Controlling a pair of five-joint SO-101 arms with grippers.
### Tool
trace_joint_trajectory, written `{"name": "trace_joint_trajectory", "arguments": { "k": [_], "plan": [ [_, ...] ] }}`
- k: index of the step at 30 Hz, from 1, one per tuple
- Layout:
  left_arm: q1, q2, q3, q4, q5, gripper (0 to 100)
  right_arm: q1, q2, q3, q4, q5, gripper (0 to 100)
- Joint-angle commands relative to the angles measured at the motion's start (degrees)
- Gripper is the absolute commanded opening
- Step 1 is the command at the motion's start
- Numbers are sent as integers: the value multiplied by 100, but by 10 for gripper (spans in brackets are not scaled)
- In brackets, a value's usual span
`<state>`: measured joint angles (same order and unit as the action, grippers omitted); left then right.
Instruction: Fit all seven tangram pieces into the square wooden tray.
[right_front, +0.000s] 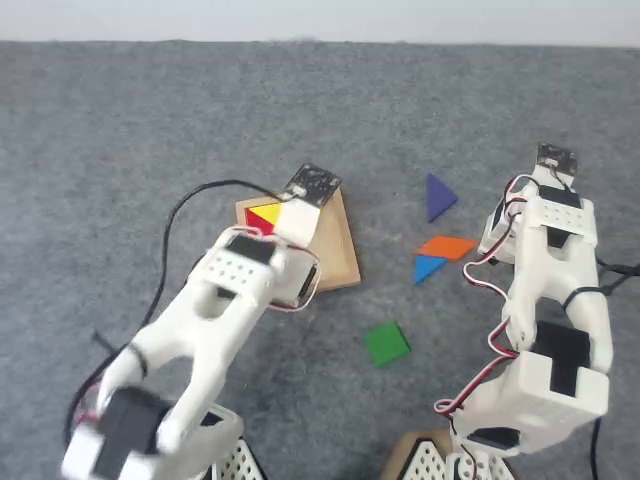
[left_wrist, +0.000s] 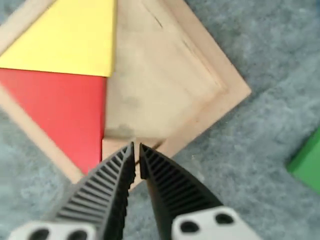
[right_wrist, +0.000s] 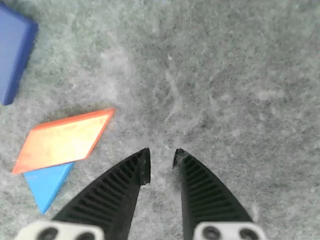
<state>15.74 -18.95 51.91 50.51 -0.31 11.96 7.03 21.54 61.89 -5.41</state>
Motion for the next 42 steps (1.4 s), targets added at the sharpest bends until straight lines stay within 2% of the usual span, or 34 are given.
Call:
{"name": "trace_joint_trajectory", "arguments": {
  "k": [1,6,11,18,22,29,34,38,42],
  "plan": [
    [-334,-1855,673,-404,-70,13,-57,-31,-35,-92,290,95],
    [-1160,-3956,1684,-782,-62,13,-66,-40,-26,-75,290,94],
    [-1556,-5697,2677,-756,-202,13,-66,-84,-26,-40,334,92],
    [-1644,-7543,3257,712,-888,13,-646,-189,-18,356,1099,91],
    [-2031,-8527,3626,1204,-1046,13,-1138,-769,264,629,1626,91],
    [-2760,-8545,4330,738,-1679,13,-2325,-2774,1899,541,2866,94],
    [-3007,-8545,4303,686,-1626,13,-3574,-4180,2857,549,3182,102],
    [-2998,-8545,4312,686,-1626,13,-4303,-4435,3156,549,2954,232],
    [-2998,-8545,4312,686,-1626,13,-4637,-4242,3226,629,2752,369]
  ]
}}
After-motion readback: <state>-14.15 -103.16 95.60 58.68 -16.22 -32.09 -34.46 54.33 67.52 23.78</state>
